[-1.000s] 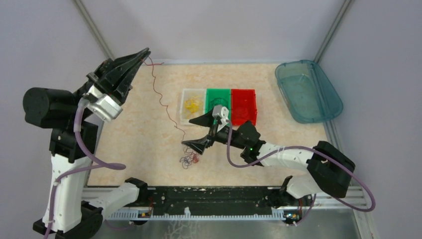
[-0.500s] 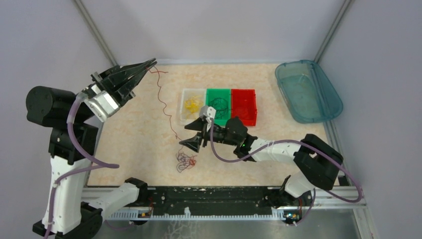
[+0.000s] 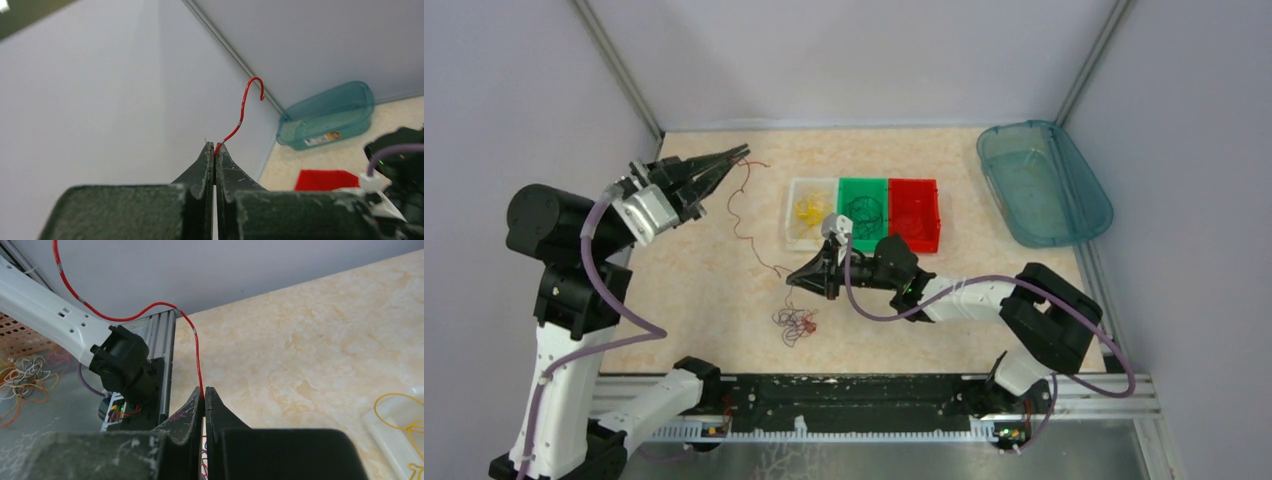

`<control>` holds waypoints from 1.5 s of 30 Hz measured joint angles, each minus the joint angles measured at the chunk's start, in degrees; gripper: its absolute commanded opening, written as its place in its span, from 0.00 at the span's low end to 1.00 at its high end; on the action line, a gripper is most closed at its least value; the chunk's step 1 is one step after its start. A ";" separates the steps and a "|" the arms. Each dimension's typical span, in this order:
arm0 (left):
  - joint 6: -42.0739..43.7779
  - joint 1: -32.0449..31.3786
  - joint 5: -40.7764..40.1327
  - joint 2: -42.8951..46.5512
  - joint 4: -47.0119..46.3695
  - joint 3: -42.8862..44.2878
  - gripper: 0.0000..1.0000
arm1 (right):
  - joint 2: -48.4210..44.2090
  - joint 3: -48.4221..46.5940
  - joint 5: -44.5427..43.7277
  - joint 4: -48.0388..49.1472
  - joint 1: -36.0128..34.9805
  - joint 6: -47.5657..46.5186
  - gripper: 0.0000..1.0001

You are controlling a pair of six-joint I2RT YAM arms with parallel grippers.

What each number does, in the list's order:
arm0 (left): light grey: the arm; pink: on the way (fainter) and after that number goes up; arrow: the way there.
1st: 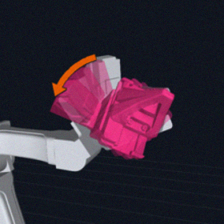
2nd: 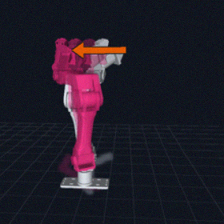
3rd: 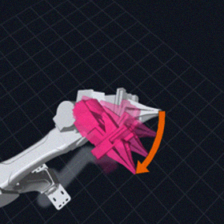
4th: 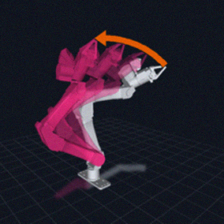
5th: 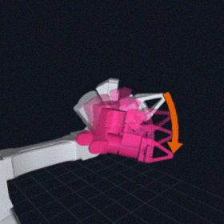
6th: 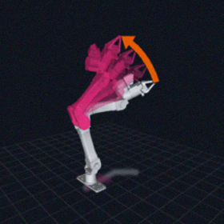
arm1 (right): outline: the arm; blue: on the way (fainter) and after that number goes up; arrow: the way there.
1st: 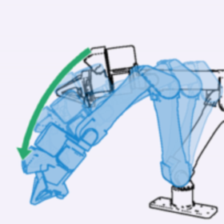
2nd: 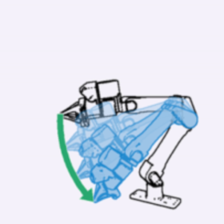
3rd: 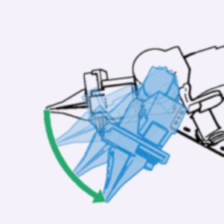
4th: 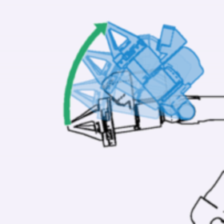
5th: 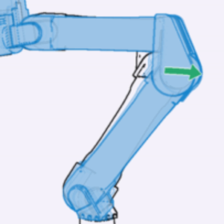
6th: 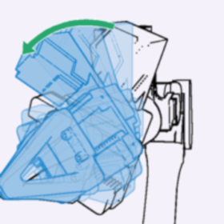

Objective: Untangle the cables
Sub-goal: Untie the cable.

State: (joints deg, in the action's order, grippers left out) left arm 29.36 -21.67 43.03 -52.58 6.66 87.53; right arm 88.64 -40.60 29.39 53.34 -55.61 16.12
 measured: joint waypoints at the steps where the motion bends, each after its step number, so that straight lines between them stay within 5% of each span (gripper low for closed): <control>1: -1.55 0.00 -0.46 0.76 1.05 -1.66 0.05 | -0.31 0.00 -0.04 0.13 0.22 0.07 0.00; 6: -7.19 0.00 1.46 3.65 8.68 -9.92 0.20 | -4.72 0.04 -0.92 0.50 1.97 0.31 0.00; 15: -9.18 -0.09 11.65 2.38 24.04 -19.96 0.25 | -8.55 0.04 -1.27 4.57 2.43 2.38 0.00; 22: -6.40 -0.09 16.04 -0.22 31.19 -20.72 0.35 | -8.55 0.11 -1.25 5.38 2.43 3.80 0.00; 39: 12.13 -0.09 13.84 -0.63 43.52 -13.70 0.36 | -13.66 2.71 -0.55 4.55 2.67 4.55 0.00; 45: 7.82 -0.09 14.23 -0.17 39.80 -14.99 0.54 | -13.70 2.71 0.35 4.39 2.67 5.01 0.00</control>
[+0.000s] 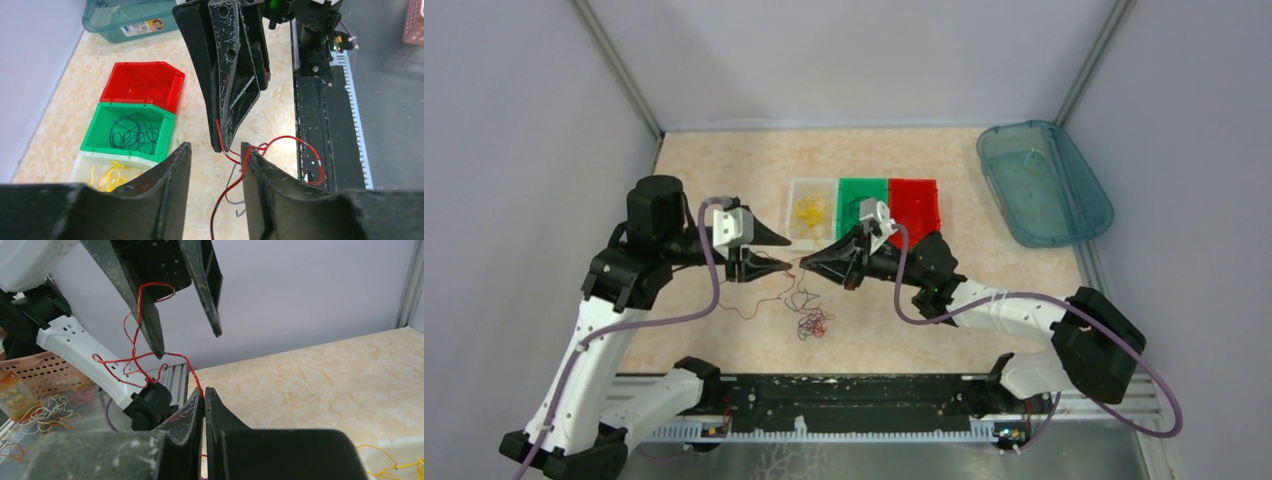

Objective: Untangle the cables
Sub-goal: Untie the cable.

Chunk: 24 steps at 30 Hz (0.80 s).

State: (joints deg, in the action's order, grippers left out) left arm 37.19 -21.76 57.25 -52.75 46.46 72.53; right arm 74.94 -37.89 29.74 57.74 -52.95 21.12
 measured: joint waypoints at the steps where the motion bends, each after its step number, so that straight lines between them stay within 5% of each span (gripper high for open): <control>1: -1.44 0.00 0.07 0.33 -1.07 -0.85 0.58 | 0.00 0.00 0.13 -0.02 0.00 0.13 0.00; 11: -12.33 0.00 -0.33 0.98 -7.26 -7.23 0.62 | 0.24 0.00 0.74 0.02 0.00 0.59 0.00; 18: -14.56 0.00 0.17 -0.20 -8.28 -7.87 0.38 | 0.98 -0.09 1.27 -0.39 -0.26 0.52 0.00; 24: -13.64 0.00 2.51 -2.62 -5.97 -7.74 0.42 | 1.38 -1.53 1.25 -0.76 -0.57 0.46 0.00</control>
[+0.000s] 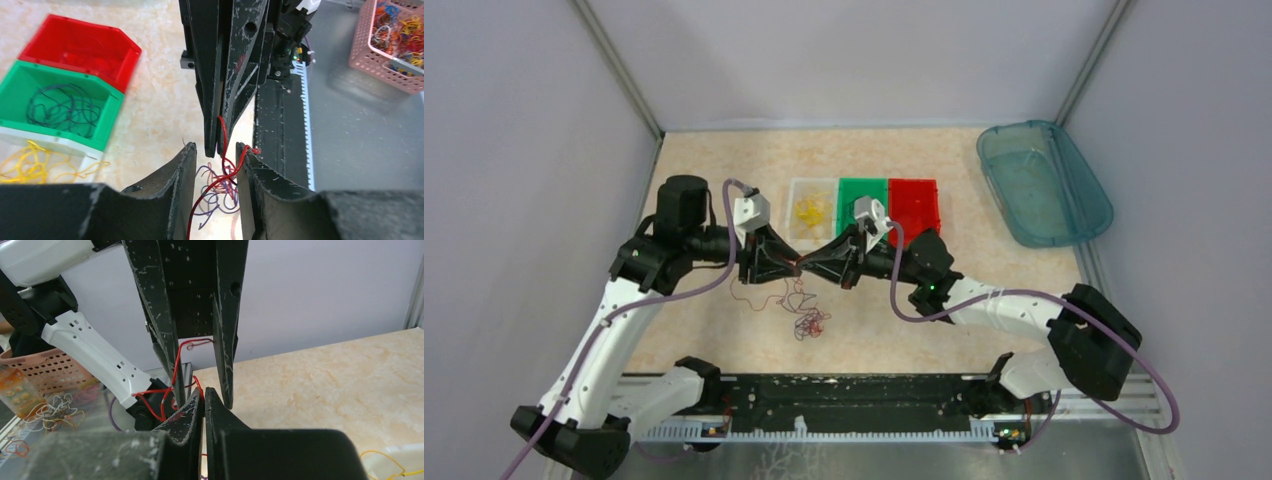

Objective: Untangle the cables
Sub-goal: Untie the cable.

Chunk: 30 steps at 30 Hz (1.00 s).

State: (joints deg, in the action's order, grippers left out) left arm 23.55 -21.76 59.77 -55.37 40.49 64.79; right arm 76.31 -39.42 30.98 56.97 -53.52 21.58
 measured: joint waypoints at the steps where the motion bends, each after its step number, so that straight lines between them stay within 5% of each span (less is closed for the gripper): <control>1: 0.37 0.00 0.24 -0.42 0.74 0.04 0.41 | 0.00 -0.17 -0.02 0.07 0.00 -0.04 0.00; 3: 1.11 0.00 0.66 -1.22 2.86 0.33 0.33 | 0.04 -0.50 -0.02 0.00 -0.04 -0.11 0.00; 7: 2.47 0.02 0.20 -1.64 5.11 1.44 0.00 | 0.04 -0.55 0.17 -0.42 -0.13 -0.50 0.00; 12: 5.07 0.00 -1.22 -1.40 6.49 3.87 0.00 | -0.02 -1.40 -0.24 0.02 -0.26 -0.96 0.17; 18: 8.11 0.35 -3.98 -1.05 7.13 7.41 0.00 | -0.98 -2.47 -1.11 0.13 -0.28 -1.31 0.65; 30: 9.49 -0.02 -3.82 0.63 6.56 9.70 0.00 | -2.05 -1.07 -1.84 -1.68 1.68 -0.55 0.90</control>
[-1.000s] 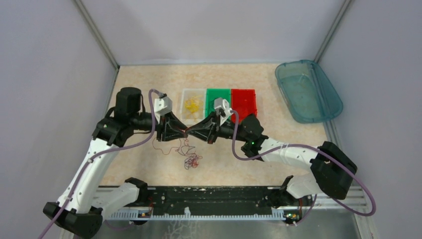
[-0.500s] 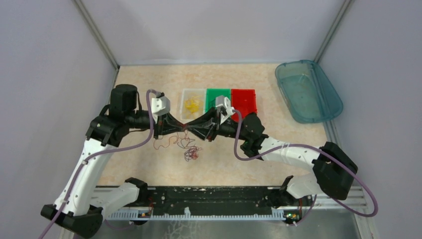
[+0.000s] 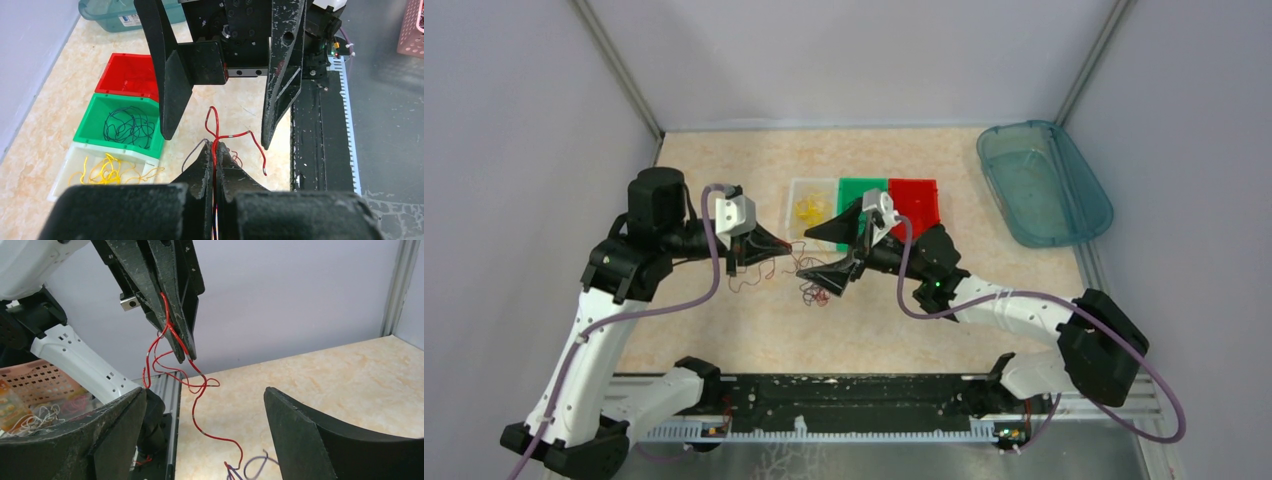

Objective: Untangle the cables
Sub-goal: Untie the cable.

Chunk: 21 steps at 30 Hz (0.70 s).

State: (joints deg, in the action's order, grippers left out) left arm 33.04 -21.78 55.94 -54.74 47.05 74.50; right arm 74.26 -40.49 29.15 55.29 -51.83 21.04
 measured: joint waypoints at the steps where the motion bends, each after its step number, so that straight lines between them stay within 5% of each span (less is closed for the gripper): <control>1: -0.04 0.00 0.00 0.00 -0.17 0.00 0.00 | -0.17 0.00 0.24 -0.20 0.00 -0.13 0.91; 6: -0.98 0.00 0.17 0.00 -1.20 0.02 0.00 | -0.22 0.00 2.38 -0.98 0.00 -1.07 0.89; 15: -5.73 0.00 1.51 0.02 -4.50 4.33 0.00 | 8.87 -2.10 5.25 2.82 0.00 1.81 0.57; 21: -8.00 0.00 1.57 0.09 -6.71 5.51 0.00 | 15.34 -3.63 7.23 9.79 -0.15 7.87 0.45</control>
State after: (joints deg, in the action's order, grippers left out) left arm 25.04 -21.78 57.52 -54.65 40.34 80.01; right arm 89.60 -44.12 36.38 65.08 -51.99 28.91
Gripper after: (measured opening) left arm 0.008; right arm 0.491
